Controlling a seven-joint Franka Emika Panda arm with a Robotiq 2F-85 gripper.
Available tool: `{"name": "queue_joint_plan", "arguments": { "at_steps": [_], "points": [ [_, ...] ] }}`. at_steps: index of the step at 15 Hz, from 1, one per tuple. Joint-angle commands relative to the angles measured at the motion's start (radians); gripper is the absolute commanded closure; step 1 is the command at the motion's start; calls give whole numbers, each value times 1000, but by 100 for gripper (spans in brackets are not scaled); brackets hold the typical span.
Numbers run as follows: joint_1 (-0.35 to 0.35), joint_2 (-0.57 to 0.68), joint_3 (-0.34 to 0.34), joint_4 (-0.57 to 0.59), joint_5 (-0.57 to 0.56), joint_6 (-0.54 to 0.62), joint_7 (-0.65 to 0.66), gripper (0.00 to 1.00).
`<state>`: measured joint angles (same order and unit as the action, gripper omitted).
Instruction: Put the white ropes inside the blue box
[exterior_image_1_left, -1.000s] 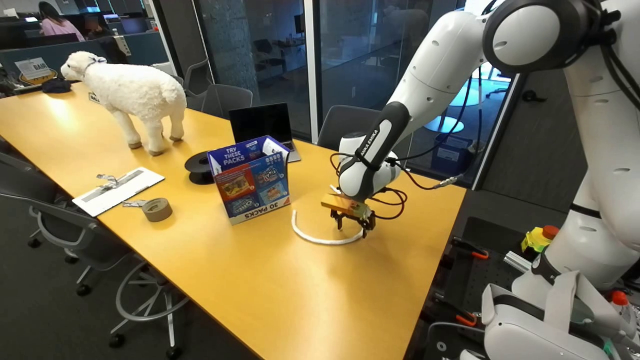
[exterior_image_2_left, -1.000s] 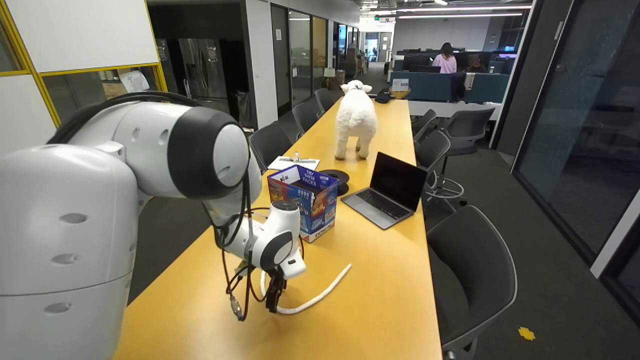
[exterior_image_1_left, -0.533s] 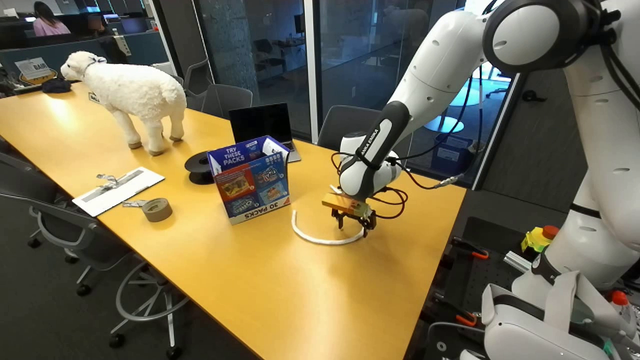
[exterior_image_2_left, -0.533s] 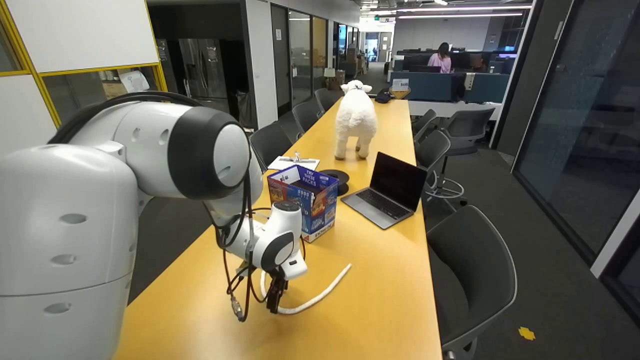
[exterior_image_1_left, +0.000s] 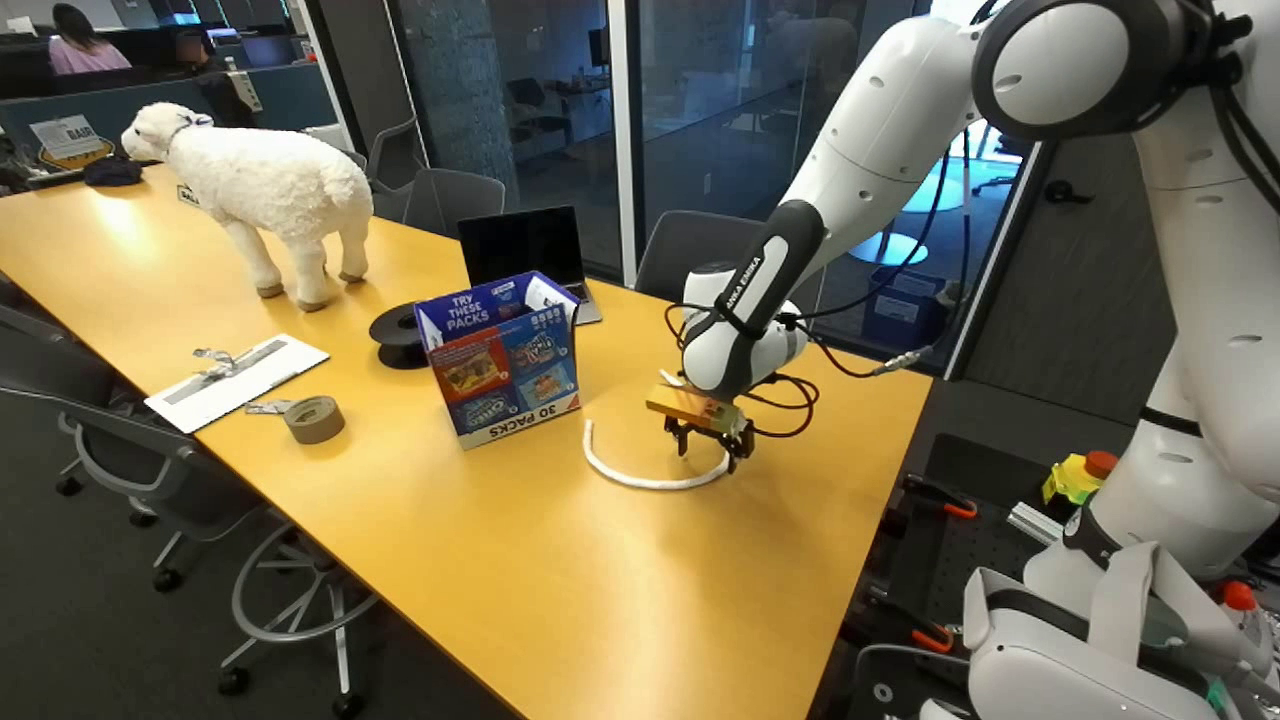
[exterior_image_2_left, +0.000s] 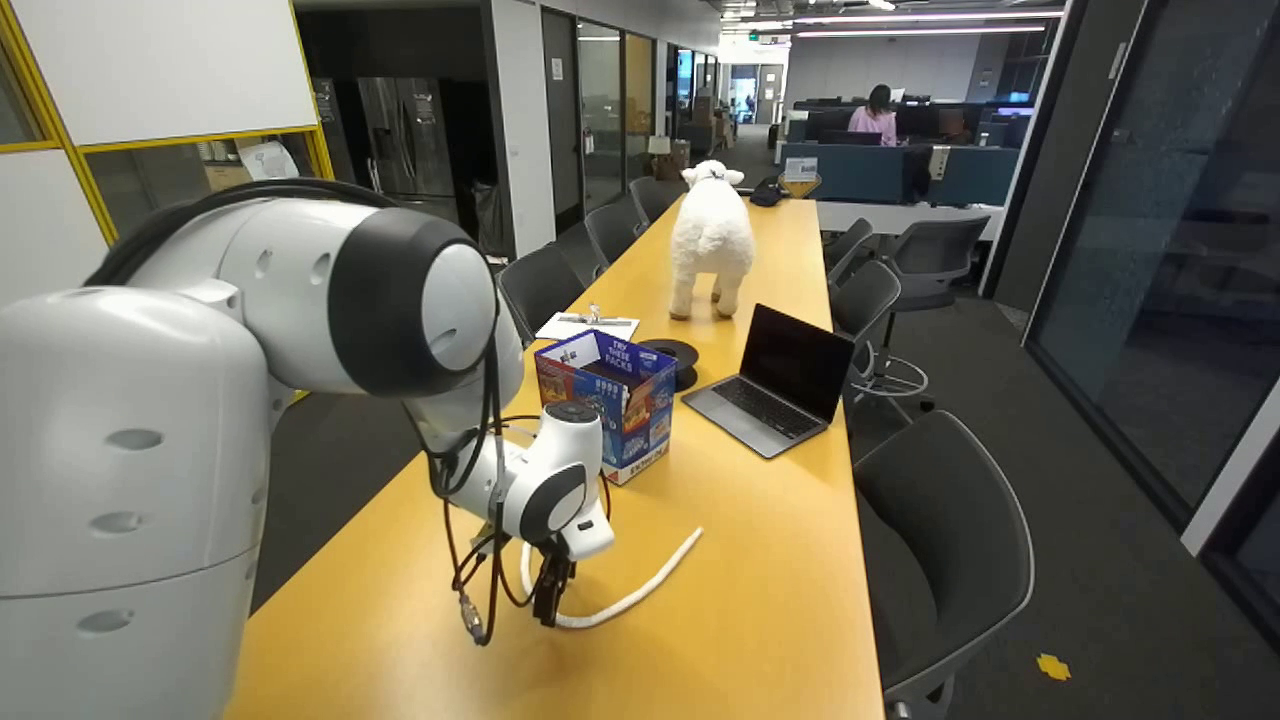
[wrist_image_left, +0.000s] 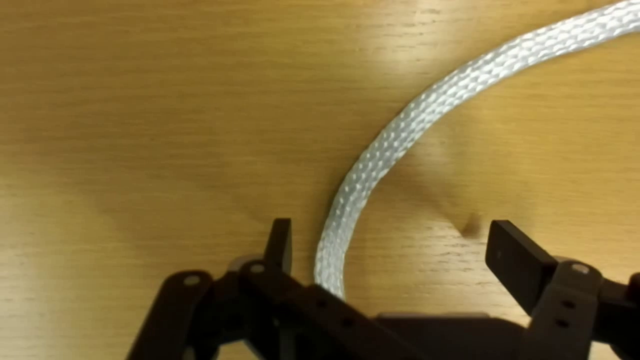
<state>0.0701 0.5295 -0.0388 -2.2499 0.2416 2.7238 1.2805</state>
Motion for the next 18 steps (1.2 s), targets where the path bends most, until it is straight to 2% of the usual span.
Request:
{"name": "queue_joint_plan", "arguments": {
  "at_steps": [1, 10, 11, 12, 18],
  "points": [
    [0, -40, 2, -43, 24, 34, -34, 0],
    [-6, -36, 12, -59, 32, 38, -67, 0],
    [-3, -35, 10, -61, 30, 42, -67, 25],
    [-1, -34, 8, -62, 28, 45, -69, 26],
    [2, -34, 6, -63, 26, 57, -79, 73]
  ]
}}
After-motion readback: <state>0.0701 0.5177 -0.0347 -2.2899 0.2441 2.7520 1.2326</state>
